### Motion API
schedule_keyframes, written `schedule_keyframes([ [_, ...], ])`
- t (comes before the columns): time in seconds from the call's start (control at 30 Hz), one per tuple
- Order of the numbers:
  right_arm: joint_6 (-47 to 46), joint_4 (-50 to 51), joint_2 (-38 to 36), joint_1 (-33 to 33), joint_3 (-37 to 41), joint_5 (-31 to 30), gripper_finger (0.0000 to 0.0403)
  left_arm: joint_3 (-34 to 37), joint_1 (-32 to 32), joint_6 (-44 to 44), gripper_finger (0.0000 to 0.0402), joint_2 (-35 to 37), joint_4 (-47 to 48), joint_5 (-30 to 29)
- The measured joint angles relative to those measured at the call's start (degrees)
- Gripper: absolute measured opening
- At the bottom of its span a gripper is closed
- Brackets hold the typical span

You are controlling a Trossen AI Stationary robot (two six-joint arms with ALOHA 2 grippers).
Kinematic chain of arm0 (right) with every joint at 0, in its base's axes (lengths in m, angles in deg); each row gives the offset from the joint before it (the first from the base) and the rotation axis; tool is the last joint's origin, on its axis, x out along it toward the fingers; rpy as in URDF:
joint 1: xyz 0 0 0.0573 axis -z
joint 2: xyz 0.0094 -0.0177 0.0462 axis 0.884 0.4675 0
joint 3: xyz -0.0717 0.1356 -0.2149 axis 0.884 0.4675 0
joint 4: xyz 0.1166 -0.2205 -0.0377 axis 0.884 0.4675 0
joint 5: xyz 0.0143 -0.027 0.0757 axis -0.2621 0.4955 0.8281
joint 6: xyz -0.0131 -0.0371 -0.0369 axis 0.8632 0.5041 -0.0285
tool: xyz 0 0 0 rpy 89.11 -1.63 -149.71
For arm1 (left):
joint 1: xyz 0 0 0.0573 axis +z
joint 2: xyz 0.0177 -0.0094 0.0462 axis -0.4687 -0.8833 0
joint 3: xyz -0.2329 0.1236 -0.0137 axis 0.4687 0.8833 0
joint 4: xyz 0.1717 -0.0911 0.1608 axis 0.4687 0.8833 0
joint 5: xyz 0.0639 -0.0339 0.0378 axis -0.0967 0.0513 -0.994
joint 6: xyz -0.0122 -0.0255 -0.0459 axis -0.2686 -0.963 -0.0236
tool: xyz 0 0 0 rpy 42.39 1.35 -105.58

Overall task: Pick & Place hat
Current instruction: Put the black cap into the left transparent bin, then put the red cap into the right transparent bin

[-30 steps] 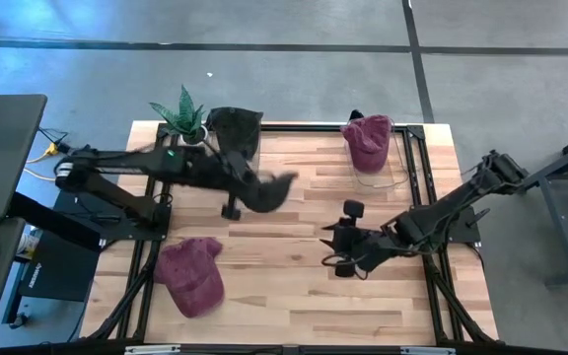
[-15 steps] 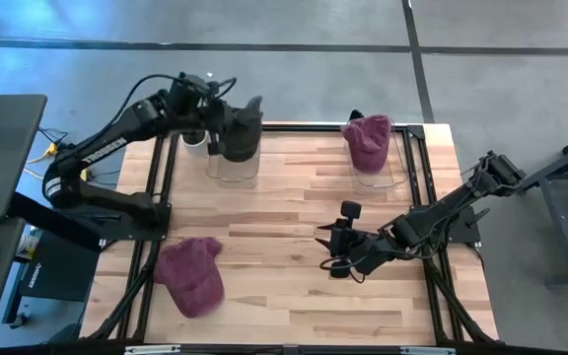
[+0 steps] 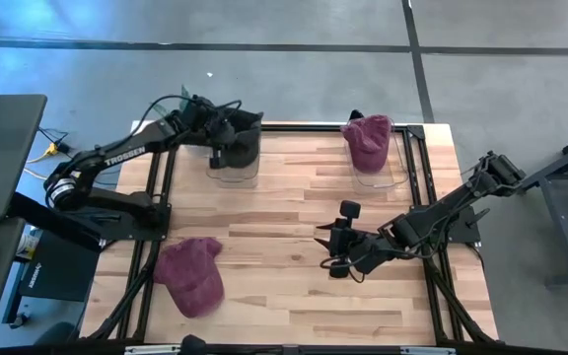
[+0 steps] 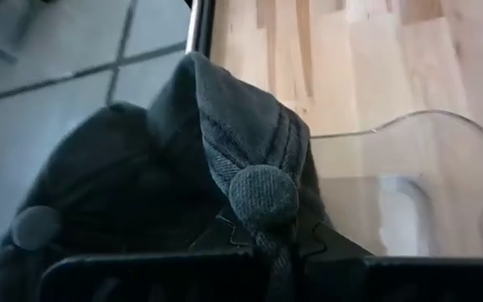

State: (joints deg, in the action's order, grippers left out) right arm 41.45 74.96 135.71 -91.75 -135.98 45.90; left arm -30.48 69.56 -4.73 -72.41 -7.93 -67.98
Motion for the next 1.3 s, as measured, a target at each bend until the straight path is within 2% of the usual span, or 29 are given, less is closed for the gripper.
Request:
schedule_keyframes([
  [0.23,0.6,-1.1,0.0,0.0,0.0,-0.2,0.0128,1.4,0.0,2.0,0.0031,0.0,-5.2,-1.7],
  [0.33,0.6,-1.4,0.0,0.0,0.0,0.0,0.0128,1.4,0.1,4.2,0.0065,-1.2,-5.8,-3.0],
  [0.57,0.6,-2.1,0.0,0.0,0.0,2.8,0.0128,1.2,3.6,3.1,0.016,-2.9,-7.9,-2.9],
  [0.7,0.6,-2.1,0.0,0.0,0.0,4.0,0.0128,-1.8,3.8,-3.1,0.0191,-2.4,-4.8,-3.3],
  [0.87,0.6,-2.1,0.0,0.0,0.0,4.2,0.0128,-8.3,2.9,-11.7,0.0199,0.7,7.3,-3.4],
  [1.1,1.2,-2.1,0.0,0.0,0.0,4.3,0.0128,-17.6,-6.3,-31.3,0.02,1.0,29.0,-4.8],
  [1.2,1.7,-2.1,0.0,0.0,0.0,4.4,0.0128,-17.8,-13.2,-39.7,0.02,1.7,35.4,-3.9],
  [1.3,1.7,-2.1,0.0,0.0,0.0,4.5,0.0128,-15.8,-22.7,-47.6,0.02,1.8,38.4,-3.8],
])
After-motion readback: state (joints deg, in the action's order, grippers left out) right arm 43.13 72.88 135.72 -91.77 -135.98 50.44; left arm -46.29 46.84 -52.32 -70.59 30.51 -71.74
